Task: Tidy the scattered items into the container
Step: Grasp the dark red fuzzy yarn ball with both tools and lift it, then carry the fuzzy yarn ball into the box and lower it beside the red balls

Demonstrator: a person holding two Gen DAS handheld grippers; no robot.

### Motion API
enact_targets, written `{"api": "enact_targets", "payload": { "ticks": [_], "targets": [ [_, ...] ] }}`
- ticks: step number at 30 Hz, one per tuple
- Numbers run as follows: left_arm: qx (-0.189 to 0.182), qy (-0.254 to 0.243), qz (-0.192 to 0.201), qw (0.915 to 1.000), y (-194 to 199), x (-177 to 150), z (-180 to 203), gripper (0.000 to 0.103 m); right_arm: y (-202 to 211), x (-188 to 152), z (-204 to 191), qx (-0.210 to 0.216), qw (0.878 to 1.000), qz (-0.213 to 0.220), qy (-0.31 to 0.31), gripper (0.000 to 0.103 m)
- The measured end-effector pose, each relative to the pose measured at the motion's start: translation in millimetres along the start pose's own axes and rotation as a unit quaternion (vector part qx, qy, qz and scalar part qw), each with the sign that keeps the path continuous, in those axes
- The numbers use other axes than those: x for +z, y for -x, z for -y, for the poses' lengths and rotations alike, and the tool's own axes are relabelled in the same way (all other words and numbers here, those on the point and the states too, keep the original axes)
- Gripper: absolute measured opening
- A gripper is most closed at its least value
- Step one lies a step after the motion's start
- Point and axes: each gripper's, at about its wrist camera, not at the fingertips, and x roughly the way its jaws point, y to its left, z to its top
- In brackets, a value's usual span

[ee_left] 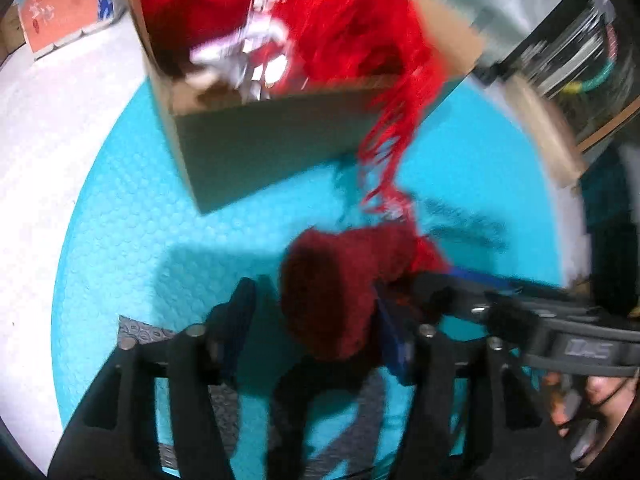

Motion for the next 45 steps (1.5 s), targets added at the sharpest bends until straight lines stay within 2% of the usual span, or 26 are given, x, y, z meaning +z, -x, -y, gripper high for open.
{"api": "enact_targets", "payload": {
  "ticks": [1,3,5,6,7,8,10,16,24,29,37,45],
  "targets": [
    [-0.005,-0.007,0.0,1.0,-3,-1,1,0.064,-2,1,1,0.006,1.0,-0.003,0.0,0.057],
    [0.018,-0.04,0.012,0.999,-3,-2,9,0.065,-16,2,-2,0.017,1.0,-0.016,0.0,0.056],
    [0.016,-0.053,0.021,0.9983,-2,-4,13,0.063,-21,2,1,0.027,0.999,-0.02,-0.002,0.045],
    [0.013,-0.054,0.02,0.9982,-2,-5,14,0.061,-24,1,1,0.035,0.999,-0.02,-0.001,0.036],
    [0.008,-0.062,0.024,0.9978,0,-8,17,0.049,-25,0,-1,0.038,0.999,-0.021,0.001,0.029],
    [-0.008,-0.064,0.021,0.9977,1,-10,20,0.034,-27,-1,-3,0.04,0.999,-0.023,0.002,0.028],
    [-0.014,-0.062,0.017,0.9978,4,-14,23,0.033,-25,-4,-6,0.034,0.999,-0.02,0.009,0.024],
    [-0.038,-0.061,0.006,0.9974,17,-27,20,0.032,-9,-18,-12,0.031,0.999,-0.01,0.024,0.023],
    [-0.047,-0.077,0.017,0.9958,43,-37,27,0.032,20,-38,-22,0.067,0.997,0.002,0.035,0.023],
    [-0.049,-0.086,0.043,0.9941,71,-23,36,0.032,46,-35,-33,0.081,0.995,0.025,0.044,0.023],
    [-0.024,-0.117,0.086,0.9891,107,9,49,0.032,82,-15,-57,0.092,0.991,0.066,0.067,0.023],
    [0.011,-0.135,0.125,0.983,131,46,46,0.032,103,25,-89,0.084,0.986,0.095,0.104,0.023]
  ]
}}
